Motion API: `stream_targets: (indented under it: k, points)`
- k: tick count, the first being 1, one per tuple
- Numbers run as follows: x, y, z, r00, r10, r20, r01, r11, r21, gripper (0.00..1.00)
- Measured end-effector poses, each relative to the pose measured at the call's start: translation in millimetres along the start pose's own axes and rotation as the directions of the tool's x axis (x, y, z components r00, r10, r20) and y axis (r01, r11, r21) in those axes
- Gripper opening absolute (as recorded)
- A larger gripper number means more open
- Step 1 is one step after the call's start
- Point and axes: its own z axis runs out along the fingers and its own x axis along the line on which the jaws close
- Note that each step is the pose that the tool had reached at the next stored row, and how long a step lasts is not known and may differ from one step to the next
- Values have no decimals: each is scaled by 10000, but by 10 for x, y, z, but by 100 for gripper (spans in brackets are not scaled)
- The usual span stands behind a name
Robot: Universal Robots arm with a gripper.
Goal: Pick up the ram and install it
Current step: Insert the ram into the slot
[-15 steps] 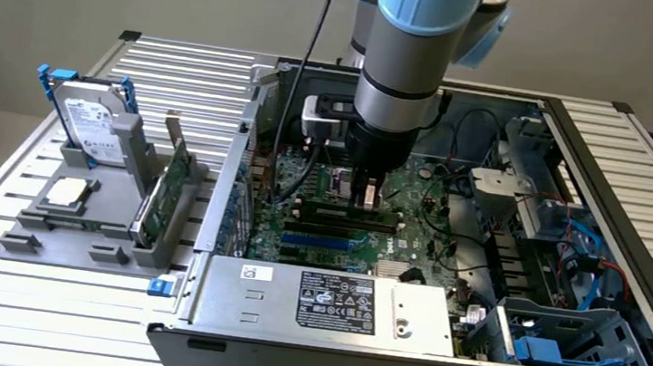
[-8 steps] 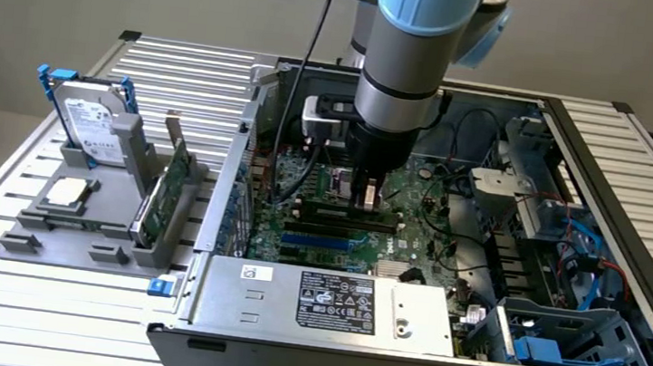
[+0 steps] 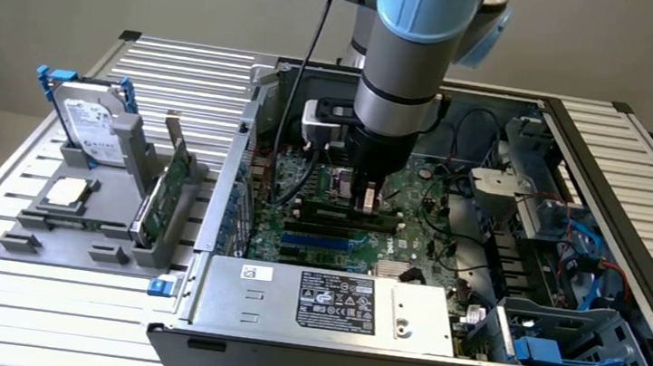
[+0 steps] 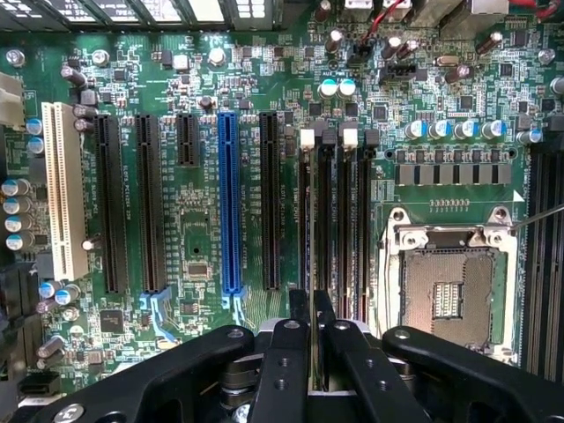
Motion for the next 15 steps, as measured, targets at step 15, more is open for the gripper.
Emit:
stream_targets:
  k: [15]
  points:
    - [4, 7, -246, 10000, 4, 10, -4, 9999, -121, 14]
